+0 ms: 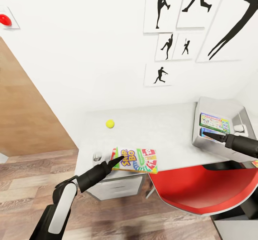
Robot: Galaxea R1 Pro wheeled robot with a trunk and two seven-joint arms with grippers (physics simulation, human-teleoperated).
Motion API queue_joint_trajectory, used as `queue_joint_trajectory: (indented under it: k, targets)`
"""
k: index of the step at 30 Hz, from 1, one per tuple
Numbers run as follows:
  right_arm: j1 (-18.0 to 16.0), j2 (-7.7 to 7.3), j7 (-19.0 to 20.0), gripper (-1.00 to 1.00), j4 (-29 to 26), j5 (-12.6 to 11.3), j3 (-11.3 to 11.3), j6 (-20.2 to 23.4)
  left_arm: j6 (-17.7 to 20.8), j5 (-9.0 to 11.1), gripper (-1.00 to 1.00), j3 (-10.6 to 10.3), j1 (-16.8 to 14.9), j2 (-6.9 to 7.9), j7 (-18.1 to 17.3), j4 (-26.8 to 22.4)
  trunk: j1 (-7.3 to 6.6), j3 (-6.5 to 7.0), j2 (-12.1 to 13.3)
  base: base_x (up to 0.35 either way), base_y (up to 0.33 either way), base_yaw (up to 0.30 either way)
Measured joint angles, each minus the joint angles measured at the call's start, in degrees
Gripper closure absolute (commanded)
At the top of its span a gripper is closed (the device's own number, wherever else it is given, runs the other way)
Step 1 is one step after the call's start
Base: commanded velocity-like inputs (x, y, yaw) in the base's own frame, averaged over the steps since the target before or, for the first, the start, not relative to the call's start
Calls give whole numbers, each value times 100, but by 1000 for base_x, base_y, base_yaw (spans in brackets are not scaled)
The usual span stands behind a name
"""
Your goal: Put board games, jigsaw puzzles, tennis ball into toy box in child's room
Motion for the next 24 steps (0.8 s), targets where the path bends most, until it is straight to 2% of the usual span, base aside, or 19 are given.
queue_joint_trajectory:
  k: [7, 13, 15, 18, 20, 24]
  targets:
    - [0, -1, -4, -100, 2, -1, 400, 0, -147, -5, -100, 33, 288, 18, -42, 2, 0, 65, 0, 0, 0, 0]
    - [-2, -1, -15, -100, 6, -3, 572, 0, -187, -16, -100, 47, 366, 28, -45, 5, 0, 120, 0, 0, 0, 0]
    - [-4, -1, -35, -100, 7, -5, 710, 0, -201, -18, -100, 58, 399, 60, -53, 7, 0, 139, 0, 0, 0, 0]
    - [-5, -1, -44, -100, 6, -5, 793, 0, -205, -11, -100, 63, 412, 92, -57, 8, 0, 167, 0, 0, 0, 0]
    - [-6, -1, -57, -100, 1, -5, 944, 0, -216, 4, -100, 67, 432, 166, -61, 9, 0, 185, 0, 0, 0, 0]
    - [-8, -1, -65, -100, -2, -5, 1059, -1, -224, 18, -100, 70, 445, 231, -60, 13, 0, 222, 0, 0, 0, 0]
